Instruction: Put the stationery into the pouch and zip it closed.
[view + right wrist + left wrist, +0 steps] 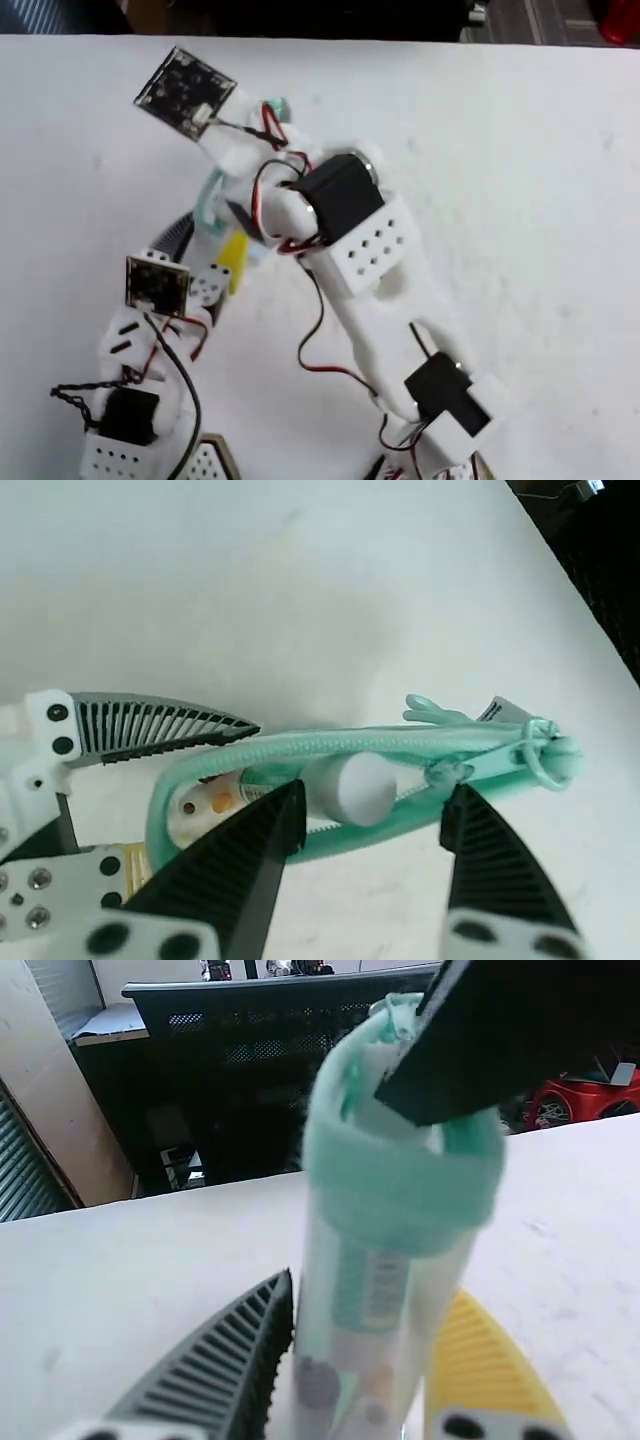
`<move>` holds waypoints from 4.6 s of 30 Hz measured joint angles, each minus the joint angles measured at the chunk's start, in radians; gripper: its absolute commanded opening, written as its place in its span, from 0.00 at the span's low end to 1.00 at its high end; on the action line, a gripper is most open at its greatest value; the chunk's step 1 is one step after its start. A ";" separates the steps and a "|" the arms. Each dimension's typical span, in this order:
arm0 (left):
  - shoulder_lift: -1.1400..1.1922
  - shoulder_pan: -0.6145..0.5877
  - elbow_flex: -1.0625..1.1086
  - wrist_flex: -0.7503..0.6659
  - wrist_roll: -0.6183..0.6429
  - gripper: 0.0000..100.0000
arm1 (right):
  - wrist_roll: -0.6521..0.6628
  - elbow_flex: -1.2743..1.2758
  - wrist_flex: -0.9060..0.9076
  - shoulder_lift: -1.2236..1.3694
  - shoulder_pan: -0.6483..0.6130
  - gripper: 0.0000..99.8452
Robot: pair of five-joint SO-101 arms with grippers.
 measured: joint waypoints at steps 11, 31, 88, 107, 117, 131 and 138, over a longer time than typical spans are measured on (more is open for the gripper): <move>0.000 -0.003 0.000 0.000 0.000 0.22 | 0.055 -0.094 0.002 0.020 -0.005 0.20; 0.000 -0.005 0.000 0.000 0.000 0.22 | 0.052 -0.144 0.009 0.043 -0.043 0.20; 0.000 -0.009 0.002 -0.002 0.023 0.22 | 0.017 0.081 -0.012 -0.126 -0.092 0.02; -0.009 -0.064 0.023 -0.075 0.029 0.19 | -0.287 0.178 -0.133 -0.439 0.201 0.18; 0.002 -0.150 0.044 -0.149 0.078 0.19 | -0.520 0.493 -0.249 -0.296 0.359 0.17; 0.002 -0.152 0.044 -0.152 0.091 0.19 | -0.752 0.575 -0.491 0.118 0.242 0.17; 0.002 -0.152 0.044 -0.152 0.091 0.19 | -0.954 0.451 -0.496 0.319 0.235 0.17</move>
